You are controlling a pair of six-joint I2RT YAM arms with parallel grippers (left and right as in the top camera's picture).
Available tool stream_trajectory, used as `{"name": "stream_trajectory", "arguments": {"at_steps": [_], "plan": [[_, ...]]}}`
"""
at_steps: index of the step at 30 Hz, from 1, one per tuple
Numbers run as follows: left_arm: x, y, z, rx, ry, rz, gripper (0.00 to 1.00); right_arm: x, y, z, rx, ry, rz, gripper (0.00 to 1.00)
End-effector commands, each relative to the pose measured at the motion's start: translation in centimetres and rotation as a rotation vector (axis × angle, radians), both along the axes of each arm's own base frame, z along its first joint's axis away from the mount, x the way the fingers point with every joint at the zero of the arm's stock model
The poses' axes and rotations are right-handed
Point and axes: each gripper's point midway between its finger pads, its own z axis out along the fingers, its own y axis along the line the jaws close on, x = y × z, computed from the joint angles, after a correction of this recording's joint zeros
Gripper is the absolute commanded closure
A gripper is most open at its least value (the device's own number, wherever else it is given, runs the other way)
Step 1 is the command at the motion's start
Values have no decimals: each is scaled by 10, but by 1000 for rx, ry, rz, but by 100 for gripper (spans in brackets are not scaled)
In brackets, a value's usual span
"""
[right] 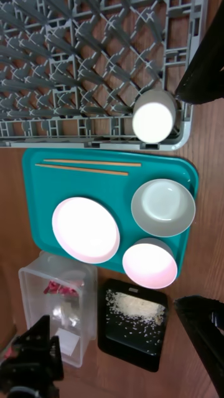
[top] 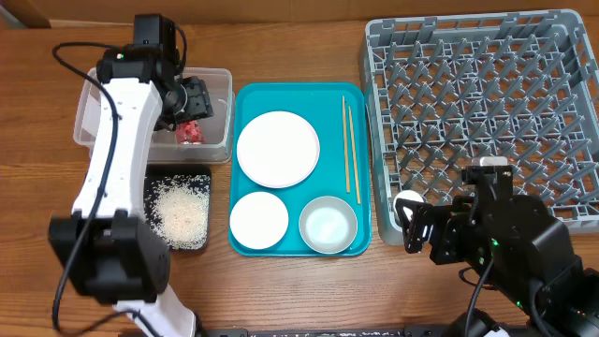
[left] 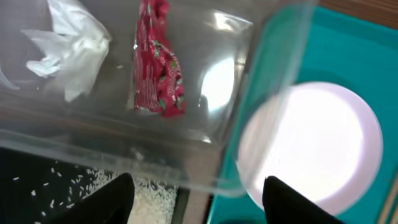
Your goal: Sort waste into correct bins and load items into the dishwasher
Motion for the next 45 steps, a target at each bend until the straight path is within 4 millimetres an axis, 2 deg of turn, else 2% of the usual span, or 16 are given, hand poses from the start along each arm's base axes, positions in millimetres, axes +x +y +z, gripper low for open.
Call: {"name": "stream_trajectory", "arguments": {"at_steps": [1, 2, 4, 5, 6, 10, 15, 21, 28, 34, 36, 40, 45], "plan": [[-32, -32, 90, -7, -208, -173, 32, 6, -4, 11, 33, -34, -59, 0], [-52, -42, 116, -6, -262, -206, 33, 11, -9, 14, 60, -43, -125, 0], [-76, -51, 142, -2, -326, -238, 31, 18, -13, 21, 74, -75, -168, 0], [-88, -54, 154, 2, -358, -250, 24, 21, -14, 25, 79, -98, -181, 0], [-101, -58, 167, 1, -393, -267, 0, 24, -13, 30, 89, -120, -187, 0], [-142, -68, 200, -21, -502, -325, 0, 30, -9, 41, 125, -162, -189, 0], [-164, -70, 219, -57, -573, -346, 0, 30, -9, 41, 125, -161, -189, 0], [-168, -69, 221, -57, -578, -346, 0, 29, -10, 40, 120, -155, -189, 0], [-158, -72, 212, -54, -543, -347, 0, 29, -10, 38, 112, -151, -187, 0], [-147, -75, 201, -50, -501, -348, 0, 12, -21, 10, 20, -38, -180, 0], [-143, -76, 197, -49, -484, -349, 0, 12, -23, 8, 7, -34, -188, 0], [-135, -78, 188, -46, -450, -349, 0, 17, -28, 16, 16, -75, -215, 0], [-123, -81, 174, -42, -402, -350, 0, 38, -43, 52, 26, -270, -237, 0]]}}
